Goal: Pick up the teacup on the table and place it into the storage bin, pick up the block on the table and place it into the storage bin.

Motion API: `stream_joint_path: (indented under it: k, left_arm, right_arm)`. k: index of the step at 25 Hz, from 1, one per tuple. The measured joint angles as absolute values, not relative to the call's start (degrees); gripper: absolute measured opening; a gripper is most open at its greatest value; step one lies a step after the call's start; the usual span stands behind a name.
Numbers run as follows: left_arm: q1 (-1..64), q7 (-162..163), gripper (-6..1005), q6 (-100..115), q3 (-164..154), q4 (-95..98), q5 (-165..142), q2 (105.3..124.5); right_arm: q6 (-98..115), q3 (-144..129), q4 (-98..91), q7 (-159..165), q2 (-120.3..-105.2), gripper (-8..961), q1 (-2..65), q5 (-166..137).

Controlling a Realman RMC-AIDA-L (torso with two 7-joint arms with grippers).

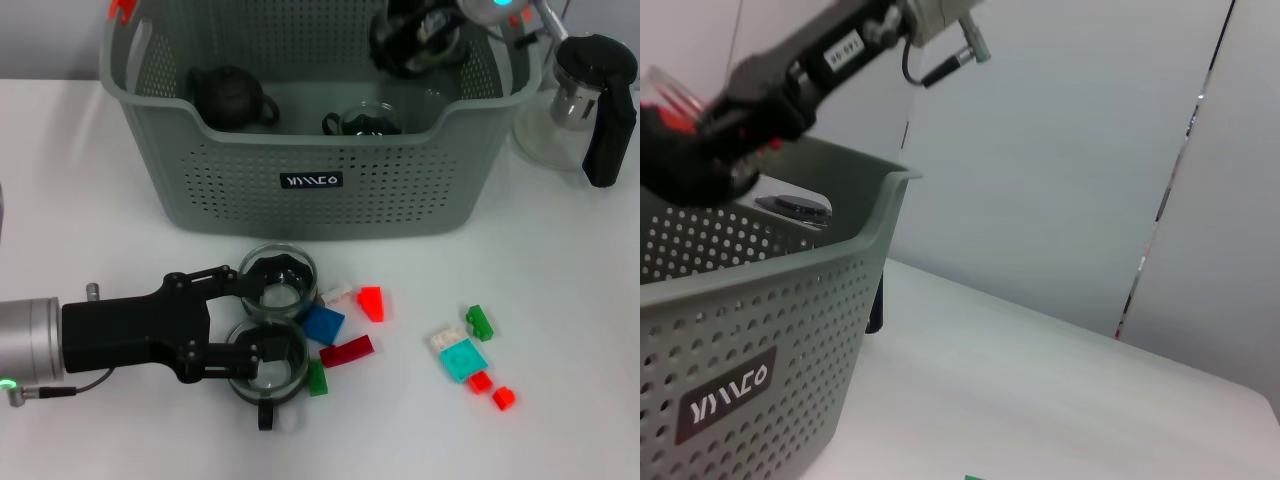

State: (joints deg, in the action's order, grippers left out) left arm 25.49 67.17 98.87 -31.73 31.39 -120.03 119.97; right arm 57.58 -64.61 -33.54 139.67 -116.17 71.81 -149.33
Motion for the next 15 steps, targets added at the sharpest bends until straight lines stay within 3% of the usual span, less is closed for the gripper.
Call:
stream_joint_path:
  k: [15]
  left_arm:
    - [25.49,66.79,876,98.76,-31.73,31.13,-120.18,119.97]
  right_arm:
    - [58.69,-65.42,-31.17,139.15,-116.63,83,71.47,-149.50]
